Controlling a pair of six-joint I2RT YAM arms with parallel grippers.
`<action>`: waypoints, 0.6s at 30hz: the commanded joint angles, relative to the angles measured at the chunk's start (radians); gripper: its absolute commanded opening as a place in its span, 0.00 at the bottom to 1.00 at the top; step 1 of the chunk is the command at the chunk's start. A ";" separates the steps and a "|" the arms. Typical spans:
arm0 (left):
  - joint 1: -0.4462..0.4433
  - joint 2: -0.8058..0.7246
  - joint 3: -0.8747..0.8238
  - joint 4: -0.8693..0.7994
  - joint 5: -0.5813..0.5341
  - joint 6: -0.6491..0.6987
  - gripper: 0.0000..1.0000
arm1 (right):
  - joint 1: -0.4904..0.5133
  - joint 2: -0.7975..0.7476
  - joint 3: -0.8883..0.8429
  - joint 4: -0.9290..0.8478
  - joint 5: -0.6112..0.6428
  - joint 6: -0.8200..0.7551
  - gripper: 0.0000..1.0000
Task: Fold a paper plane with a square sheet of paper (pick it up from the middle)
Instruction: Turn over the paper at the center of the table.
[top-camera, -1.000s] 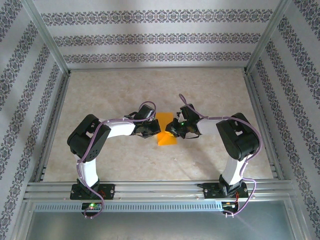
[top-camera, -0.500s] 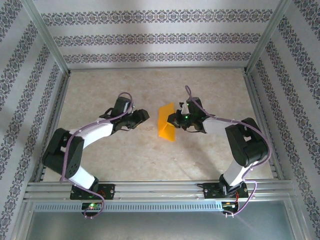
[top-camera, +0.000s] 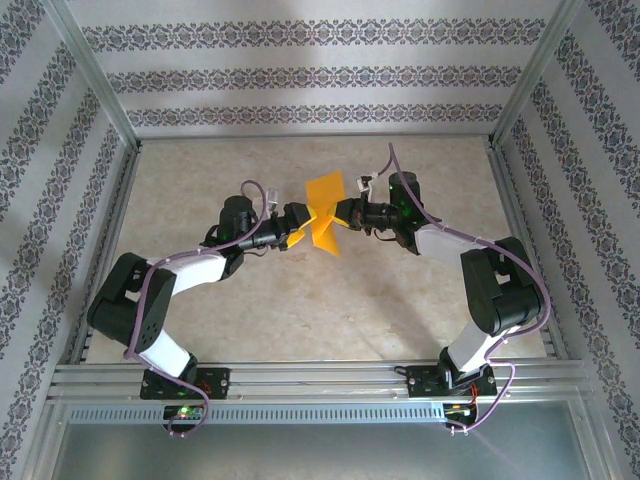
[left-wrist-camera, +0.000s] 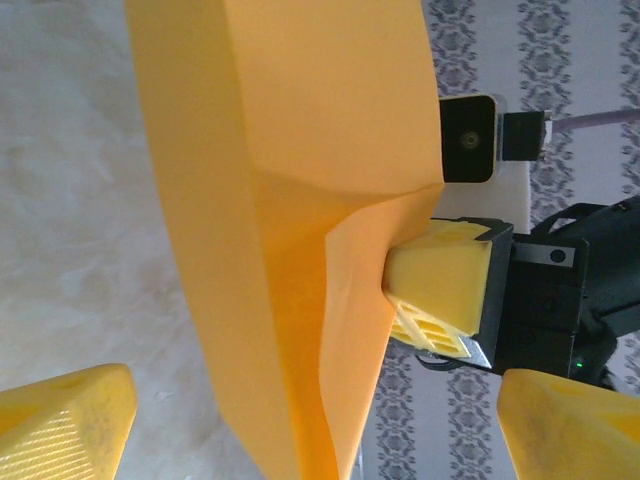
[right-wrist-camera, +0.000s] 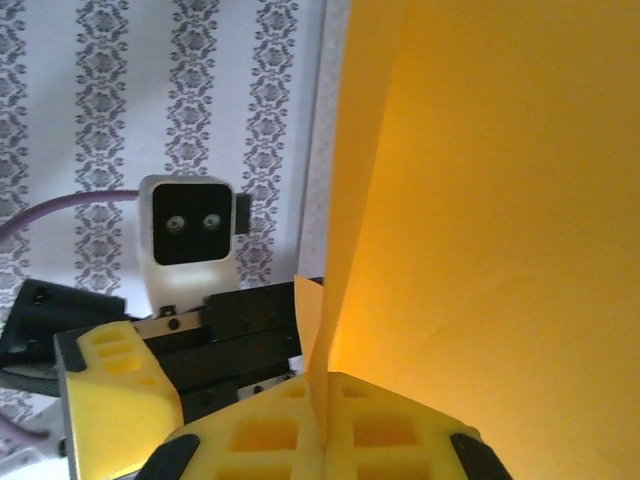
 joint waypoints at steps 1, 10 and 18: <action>-0.020 0.037 0.010 0.213 0.049 -0.088 0.91 | 0.011 -0.003 0.021 0.090 -0.061 0.061 0.04; -0.022 0.080 0.020 0.241 0.059 -0.100 0.50 | 0.013 0.020 0.009 0.127 -0.080 0.093 0.04; -0.022 0.076 0.027 0.206 0.061 -0.069 0.31 | 0.004 0.035 -0.008 0.113 -0.093 0.092 0.06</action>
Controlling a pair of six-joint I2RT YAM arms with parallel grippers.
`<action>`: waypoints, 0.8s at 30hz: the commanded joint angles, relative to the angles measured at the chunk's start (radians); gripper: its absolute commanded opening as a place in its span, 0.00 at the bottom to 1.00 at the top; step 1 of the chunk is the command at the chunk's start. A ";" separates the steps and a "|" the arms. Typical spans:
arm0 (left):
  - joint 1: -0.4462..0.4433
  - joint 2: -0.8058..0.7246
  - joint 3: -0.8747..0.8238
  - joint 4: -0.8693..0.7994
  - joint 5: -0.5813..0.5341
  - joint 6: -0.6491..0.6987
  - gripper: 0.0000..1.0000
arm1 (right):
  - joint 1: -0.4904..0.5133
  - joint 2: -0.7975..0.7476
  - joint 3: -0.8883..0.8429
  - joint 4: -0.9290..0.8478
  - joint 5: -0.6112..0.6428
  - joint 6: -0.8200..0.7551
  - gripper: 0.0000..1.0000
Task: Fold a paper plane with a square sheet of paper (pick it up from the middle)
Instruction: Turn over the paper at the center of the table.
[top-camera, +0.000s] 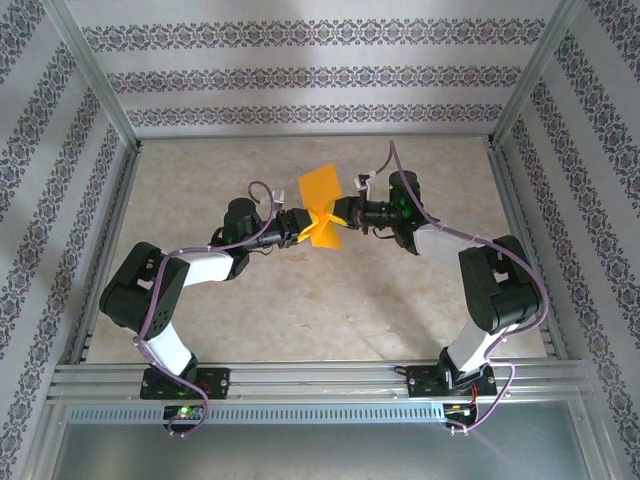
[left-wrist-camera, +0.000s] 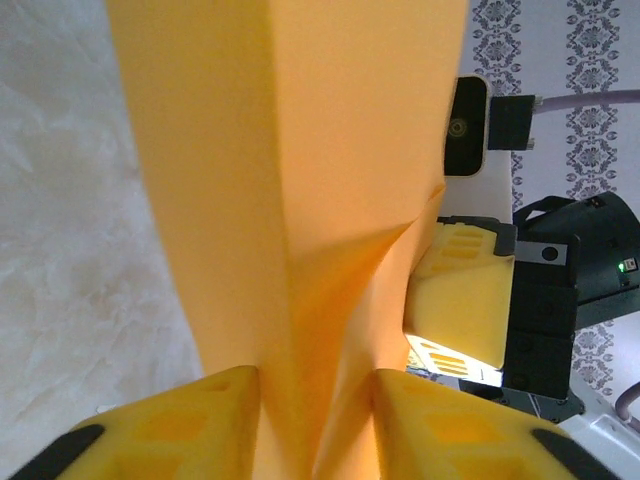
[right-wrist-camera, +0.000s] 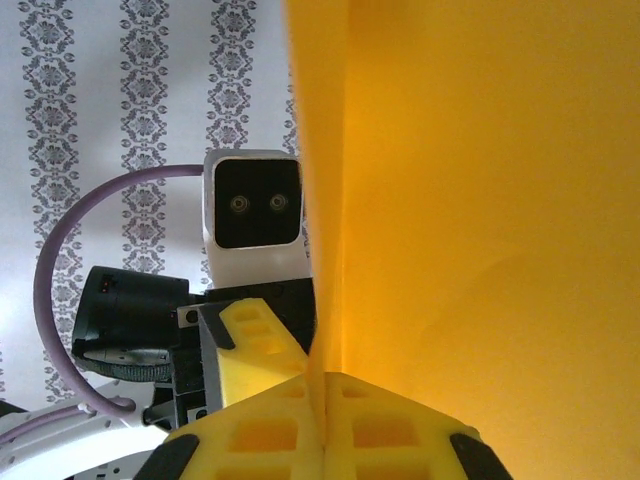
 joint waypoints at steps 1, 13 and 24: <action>-0.008 -0.002 0.026 0.037 0.015 0.027 0.28 | -0.004 0.021 -0.010 0.027 -0.026 -0.002 0.06; 0.008 -0.029 0.021 -0.052 0.000 0.097 0.08 | -0.048 0.010 -0.014 -0.090 0.015 -0.079 0.26; 0.038 -0.215 0.224 -1.023 -0.279 0.658 0.05 | -0.169 -0.184 -0.012 -0.619 0.430 -0.460 0.58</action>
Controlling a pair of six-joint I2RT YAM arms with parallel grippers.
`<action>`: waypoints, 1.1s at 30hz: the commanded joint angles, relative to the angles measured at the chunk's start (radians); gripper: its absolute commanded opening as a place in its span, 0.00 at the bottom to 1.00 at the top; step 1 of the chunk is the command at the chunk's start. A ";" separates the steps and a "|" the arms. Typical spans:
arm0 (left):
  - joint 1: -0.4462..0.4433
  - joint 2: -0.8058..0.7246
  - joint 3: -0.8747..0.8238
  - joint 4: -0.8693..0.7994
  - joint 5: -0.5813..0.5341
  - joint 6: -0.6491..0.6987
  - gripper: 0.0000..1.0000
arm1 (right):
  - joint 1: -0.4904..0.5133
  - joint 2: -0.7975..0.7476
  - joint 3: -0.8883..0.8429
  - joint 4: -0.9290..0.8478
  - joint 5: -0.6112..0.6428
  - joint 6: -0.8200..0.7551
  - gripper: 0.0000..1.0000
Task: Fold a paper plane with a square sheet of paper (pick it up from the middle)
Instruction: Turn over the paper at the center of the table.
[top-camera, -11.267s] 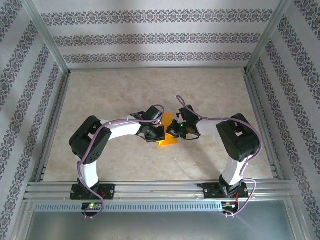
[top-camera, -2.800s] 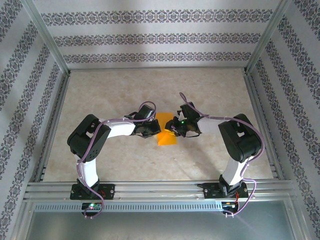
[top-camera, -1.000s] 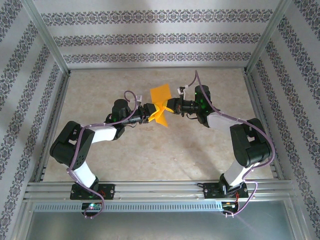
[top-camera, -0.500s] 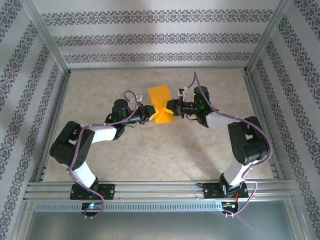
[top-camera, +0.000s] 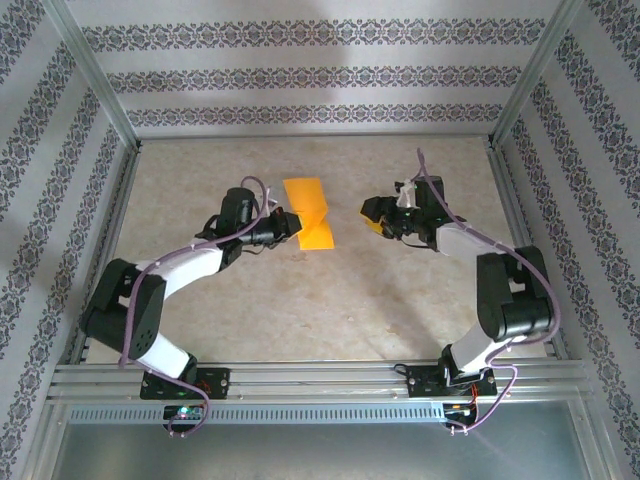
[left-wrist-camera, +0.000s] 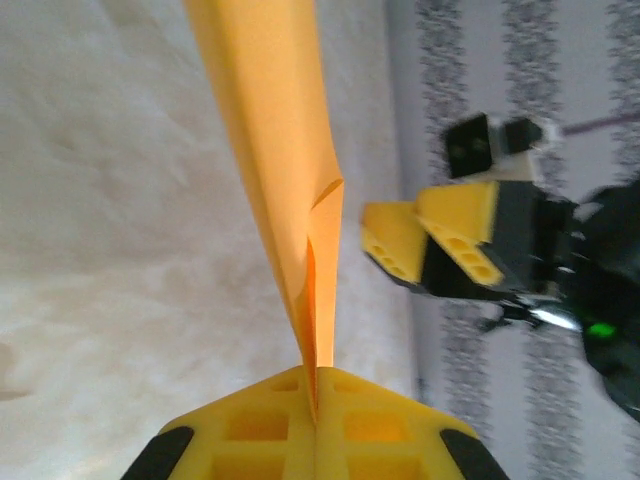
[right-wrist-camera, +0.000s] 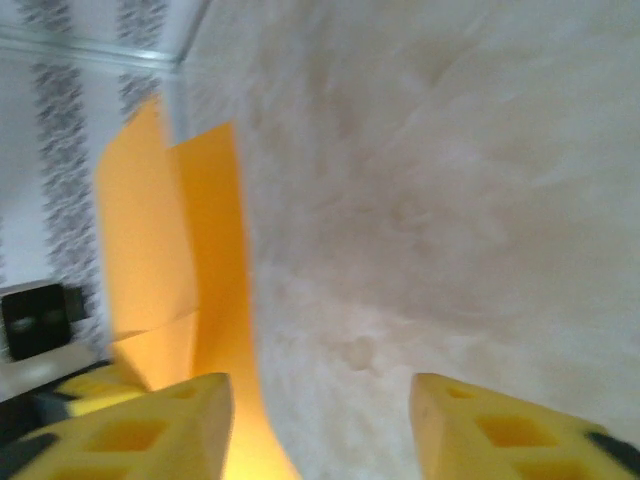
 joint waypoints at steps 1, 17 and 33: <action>0.011 -0.064 0.121 -0.464 -0.182 0.304 0.05 | -0.001 -0.102 0.017 -0.205 0.202 -0.194 0.62; -0.174 0.182 0.643 -1.234 -1.008 0.580 0.01 | -0.005 -0.327 -0.007 -0.345 0.563 -0.338 0.86; -0.353 0.676 0.992 -1.426 -1.109 0.481 0.02 | -0.015 -0.325 -0.043 -0.305 0.593 -0.275 0.88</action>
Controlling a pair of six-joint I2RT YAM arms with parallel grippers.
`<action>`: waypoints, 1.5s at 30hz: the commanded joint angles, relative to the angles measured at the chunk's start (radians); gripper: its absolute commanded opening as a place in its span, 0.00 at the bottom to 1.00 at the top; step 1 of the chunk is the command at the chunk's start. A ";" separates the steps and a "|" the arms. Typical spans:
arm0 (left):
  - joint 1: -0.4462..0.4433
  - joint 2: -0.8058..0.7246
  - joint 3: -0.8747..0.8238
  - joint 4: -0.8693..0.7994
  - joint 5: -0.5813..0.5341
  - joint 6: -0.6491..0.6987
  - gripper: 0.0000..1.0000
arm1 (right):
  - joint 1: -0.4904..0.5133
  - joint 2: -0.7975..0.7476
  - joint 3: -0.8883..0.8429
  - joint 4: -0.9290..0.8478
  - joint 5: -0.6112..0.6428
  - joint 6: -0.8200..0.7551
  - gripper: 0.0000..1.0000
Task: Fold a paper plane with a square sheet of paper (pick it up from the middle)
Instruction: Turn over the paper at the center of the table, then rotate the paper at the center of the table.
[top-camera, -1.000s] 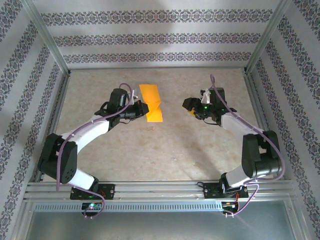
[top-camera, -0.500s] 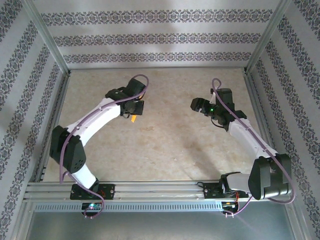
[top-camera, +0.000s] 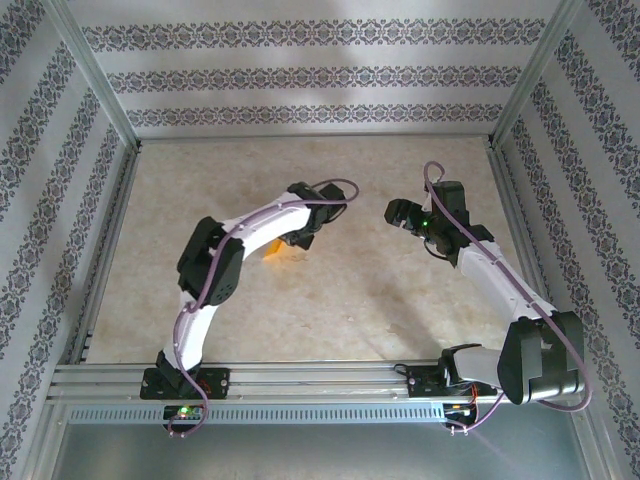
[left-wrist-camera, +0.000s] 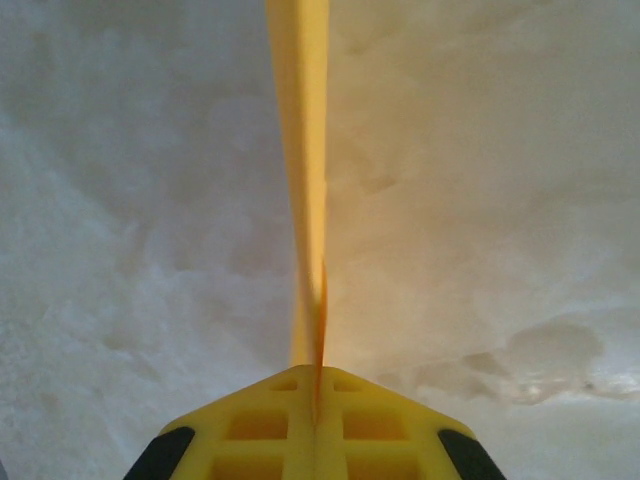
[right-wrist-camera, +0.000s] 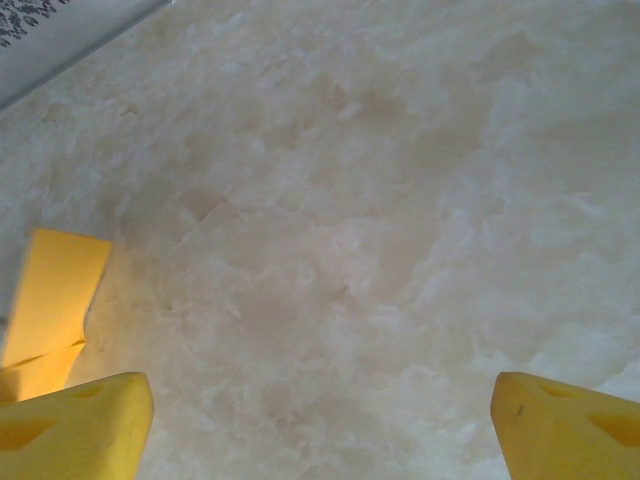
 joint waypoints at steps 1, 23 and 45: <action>-0.036 0.034 0.066 -0.065 0.022 -0.053 0.05 | -0.015 -0.004 -0.018 0.017 0.027 0.026 0.88; 0.286 -0.499 -0.588 0.692 0.714 -0.290 0.72 | 0.221 0.225 0.054 0.041 -0.119 0.126 0.69; 0.549 -0.823 -0.958 0.842 0.714 -0.320 1.00 | 0.574 0.731 0.438 -0.015 -0.220 0.131 0.52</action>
